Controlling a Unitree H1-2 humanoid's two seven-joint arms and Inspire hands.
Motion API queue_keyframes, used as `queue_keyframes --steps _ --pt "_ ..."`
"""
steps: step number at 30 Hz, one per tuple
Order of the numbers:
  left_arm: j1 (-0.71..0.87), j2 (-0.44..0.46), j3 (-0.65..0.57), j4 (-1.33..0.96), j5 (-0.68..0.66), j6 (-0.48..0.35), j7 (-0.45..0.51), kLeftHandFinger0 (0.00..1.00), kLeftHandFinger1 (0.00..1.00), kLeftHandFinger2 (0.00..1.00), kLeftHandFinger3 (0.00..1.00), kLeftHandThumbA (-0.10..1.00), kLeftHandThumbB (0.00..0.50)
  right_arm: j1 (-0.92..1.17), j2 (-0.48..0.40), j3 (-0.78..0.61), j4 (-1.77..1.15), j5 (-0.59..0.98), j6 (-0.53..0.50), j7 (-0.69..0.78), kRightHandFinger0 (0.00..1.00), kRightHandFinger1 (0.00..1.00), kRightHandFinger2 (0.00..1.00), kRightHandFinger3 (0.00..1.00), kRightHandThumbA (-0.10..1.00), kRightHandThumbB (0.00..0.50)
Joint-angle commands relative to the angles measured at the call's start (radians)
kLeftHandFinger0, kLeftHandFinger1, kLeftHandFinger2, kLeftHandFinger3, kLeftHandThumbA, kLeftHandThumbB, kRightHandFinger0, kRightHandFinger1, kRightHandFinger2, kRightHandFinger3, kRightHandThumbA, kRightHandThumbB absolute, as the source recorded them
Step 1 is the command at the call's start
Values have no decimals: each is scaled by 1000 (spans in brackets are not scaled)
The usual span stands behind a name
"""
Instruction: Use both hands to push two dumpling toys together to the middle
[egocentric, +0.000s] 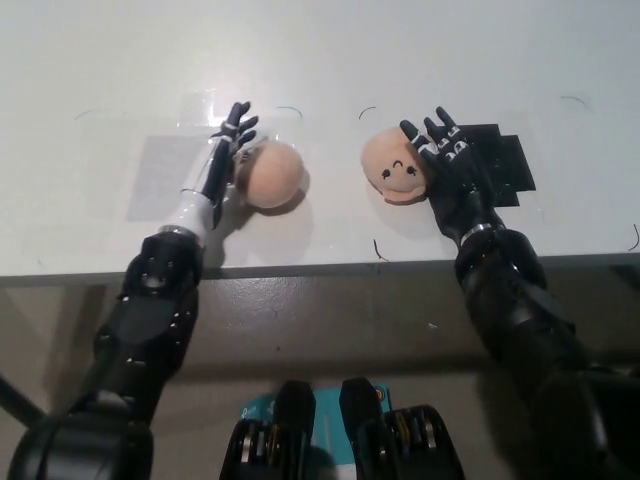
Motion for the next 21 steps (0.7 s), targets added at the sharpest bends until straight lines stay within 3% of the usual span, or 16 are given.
queue_keyframes --steps 1,6,15,19,21 --pt "-75 -18 3 -15 1 -33 48 1000 1000 1000 1000 1000 418 -53 15 9 -8 1 -39 -2 1000 1000 1000 1000 1000 202" --pt "-90 -42 -6 -10 12 -33 68 1000 1000 1000 1000 1000 383 -53 27 12 -11 -2 -50 -7 1000 1000 1000 1000 1000 187" --pt "-108 -61 -4 13 6 -33 70 1000 1000 1000 1000 1000 383 -51 63 27 -13 -9 -50 -9 1000 1000 1000 1000 1000 185" --pt "-111 -62 2 16 -1 -33 71 1000 1000 1000 1000 1000 387 -44 83 58 -20 -33 -68 -6 1000 1000 1000 1000 1000 149" --pt "-116 -62 4 21 -4 -33 72 1000 1000 1000 1000 1000 396 -43 88 64 -22 -24 -66 7 1000 1000 1000 1000 1000 162"
